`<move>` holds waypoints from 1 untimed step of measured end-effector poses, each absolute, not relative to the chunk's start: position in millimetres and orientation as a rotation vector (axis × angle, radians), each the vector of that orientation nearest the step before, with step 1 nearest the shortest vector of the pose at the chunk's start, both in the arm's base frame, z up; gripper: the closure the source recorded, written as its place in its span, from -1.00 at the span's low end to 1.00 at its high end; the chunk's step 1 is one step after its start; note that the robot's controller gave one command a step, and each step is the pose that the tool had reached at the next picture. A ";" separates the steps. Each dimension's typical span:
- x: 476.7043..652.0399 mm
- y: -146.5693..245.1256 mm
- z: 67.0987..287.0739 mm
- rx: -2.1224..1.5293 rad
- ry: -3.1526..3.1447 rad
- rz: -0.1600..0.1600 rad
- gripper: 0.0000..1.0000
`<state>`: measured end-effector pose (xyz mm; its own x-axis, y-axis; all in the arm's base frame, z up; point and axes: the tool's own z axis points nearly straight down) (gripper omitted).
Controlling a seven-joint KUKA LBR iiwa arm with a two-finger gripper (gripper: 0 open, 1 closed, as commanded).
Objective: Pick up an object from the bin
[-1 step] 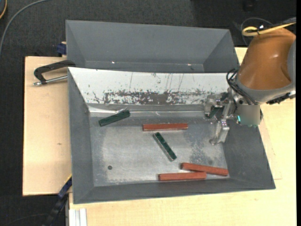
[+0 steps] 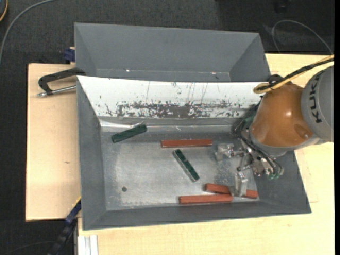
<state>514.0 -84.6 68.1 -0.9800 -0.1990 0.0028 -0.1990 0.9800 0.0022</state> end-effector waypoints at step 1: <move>515.8 -2.8 95.4 0.238 -3.140 -0.008 -1.00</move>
Offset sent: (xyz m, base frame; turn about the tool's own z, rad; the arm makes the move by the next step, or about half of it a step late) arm 0.0000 0.0748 0.0252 0.0567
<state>515.8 -2.8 95.4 -0.9886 -0.1506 -0.0075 -0.1506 0.9886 0.0046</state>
